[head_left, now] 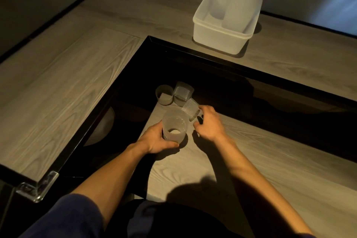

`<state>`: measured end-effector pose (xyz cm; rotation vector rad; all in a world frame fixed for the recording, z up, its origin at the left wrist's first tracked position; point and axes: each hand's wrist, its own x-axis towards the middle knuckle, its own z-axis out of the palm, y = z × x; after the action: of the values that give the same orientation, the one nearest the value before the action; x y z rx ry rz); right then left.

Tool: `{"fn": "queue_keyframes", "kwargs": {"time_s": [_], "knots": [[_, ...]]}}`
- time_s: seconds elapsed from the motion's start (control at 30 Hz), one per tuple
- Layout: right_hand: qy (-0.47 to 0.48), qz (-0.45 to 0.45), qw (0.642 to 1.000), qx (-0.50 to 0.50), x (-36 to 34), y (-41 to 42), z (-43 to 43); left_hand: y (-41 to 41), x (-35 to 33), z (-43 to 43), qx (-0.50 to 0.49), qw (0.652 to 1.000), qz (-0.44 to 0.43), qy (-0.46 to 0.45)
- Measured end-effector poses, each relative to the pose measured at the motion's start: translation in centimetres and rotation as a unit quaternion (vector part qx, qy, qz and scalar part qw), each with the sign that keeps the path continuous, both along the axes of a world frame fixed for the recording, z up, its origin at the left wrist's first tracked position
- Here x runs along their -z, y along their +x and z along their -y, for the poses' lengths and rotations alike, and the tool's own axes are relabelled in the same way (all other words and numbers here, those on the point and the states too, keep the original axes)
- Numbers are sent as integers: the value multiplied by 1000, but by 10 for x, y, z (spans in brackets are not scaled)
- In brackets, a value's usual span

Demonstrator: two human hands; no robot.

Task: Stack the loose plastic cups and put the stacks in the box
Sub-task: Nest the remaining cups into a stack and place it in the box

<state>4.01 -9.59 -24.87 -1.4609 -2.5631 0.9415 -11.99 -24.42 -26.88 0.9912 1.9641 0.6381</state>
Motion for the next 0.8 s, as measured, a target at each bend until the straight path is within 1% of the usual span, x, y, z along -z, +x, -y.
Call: {"fn": "queue_keyframes", "kwargs": {"time_s": [0.13, 0.2, 0.3, 0.43, 0.5, 0.53, 0.6, 0.67, 0.73, 0.8], "knots": [[8, 20, 1000, 2, 15, -19, -7, -6, -4, 2, -13, 1000, -5, -8], [10, 54, 998, -11, 19, -27, -10, -10, -6, 2, -17, 1000, -2, -12], [45, 101, 994, -26, 21, -35, -13, -13, -8, 1, -23, 1000, 1, -16], [88, 85, 992, -19, 24, -35, -10, -12, -7, 2, -33, 999, 11, -7], [85, 59, 995, -2, 24, -33, -7, -12, -7, 2, -32, 999, 12, -7], [67, 37, 997, 20, 24, -31, -6, -11, -6, 2, -32, 999, 12, -7], [1, -29, 997, 77, 17, -29, -4, -11, -5, 1, -33, 999, 16, -4], [-49, -99, 987, 115, 8, -26, -2, -11, -5, 2, -37, 999, 21, -3], [-56, -148, 979, 131, -7, -20, 3, -10, -5, 2, -34, 999, 25, -2], [-38, -210, 967, 138, -24, -15, 9, -8, -5, 2, -34, 999, 22, 2]]}}
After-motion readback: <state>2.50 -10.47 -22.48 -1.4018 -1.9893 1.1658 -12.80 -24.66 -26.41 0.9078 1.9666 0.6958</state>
